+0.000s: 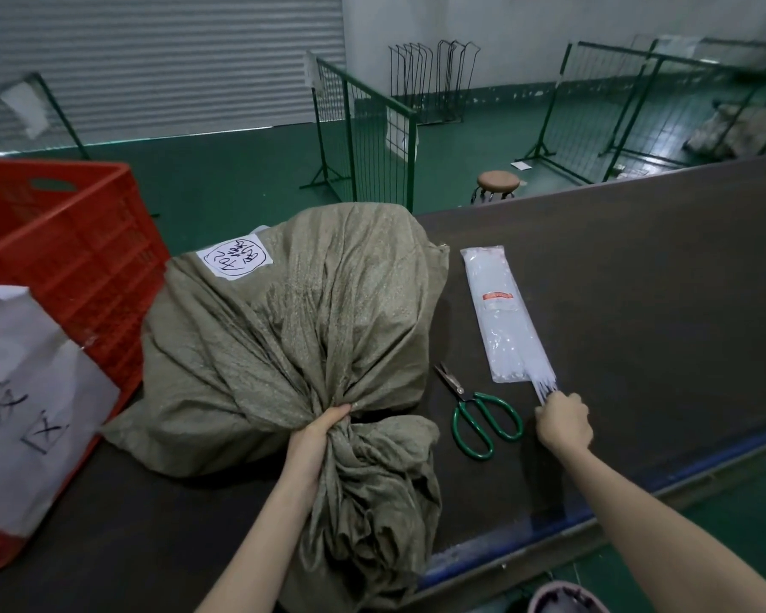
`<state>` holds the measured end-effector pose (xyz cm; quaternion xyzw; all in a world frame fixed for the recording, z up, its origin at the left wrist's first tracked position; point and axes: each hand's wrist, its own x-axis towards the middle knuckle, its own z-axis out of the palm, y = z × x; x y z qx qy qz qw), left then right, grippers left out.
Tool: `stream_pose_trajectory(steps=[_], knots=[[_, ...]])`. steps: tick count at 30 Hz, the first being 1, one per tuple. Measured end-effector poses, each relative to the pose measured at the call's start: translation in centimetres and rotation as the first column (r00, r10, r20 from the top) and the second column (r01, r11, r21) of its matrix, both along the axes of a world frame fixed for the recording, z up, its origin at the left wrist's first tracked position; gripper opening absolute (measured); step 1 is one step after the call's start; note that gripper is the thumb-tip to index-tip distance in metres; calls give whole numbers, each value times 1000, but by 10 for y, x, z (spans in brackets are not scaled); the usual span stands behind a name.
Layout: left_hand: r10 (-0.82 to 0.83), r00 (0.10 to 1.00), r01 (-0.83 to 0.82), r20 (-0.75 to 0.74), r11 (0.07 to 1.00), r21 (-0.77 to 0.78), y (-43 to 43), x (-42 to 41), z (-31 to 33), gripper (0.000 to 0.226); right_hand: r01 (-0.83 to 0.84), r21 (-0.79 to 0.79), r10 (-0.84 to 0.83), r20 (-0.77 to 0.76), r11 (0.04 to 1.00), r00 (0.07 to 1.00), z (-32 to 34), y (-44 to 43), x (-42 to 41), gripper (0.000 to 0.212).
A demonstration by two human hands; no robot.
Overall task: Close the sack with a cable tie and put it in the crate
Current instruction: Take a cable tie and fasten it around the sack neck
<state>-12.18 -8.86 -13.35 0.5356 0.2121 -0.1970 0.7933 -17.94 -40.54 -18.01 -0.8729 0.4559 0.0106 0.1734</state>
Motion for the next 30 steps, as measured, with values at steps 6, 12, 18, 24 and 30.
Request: stream_pose_trajectory(steps=[6,12,18,24,30], knots=[[-16,999,16,-39,1000,-5,1,3,-5,44,-90,45,88,32,995,996,3,13,-3,20],[-75,996,72,-47,995,-71,-1,3,-5,22,-231,175,167,320,957,933,19,39,3,15],[-124,988,114,-95,988,-100,2,4,-7,30,-412,258,177,621,874,764,57,74,15,22],[-145,979,136,-143,988,-70,3,2,1,12,-671,-5,426,777,741,463,93,111,19,13],[-184,973,175,-136,982,-79,8,1,4,12,-755,-328,676,709,568,201,114,147,28,20]])
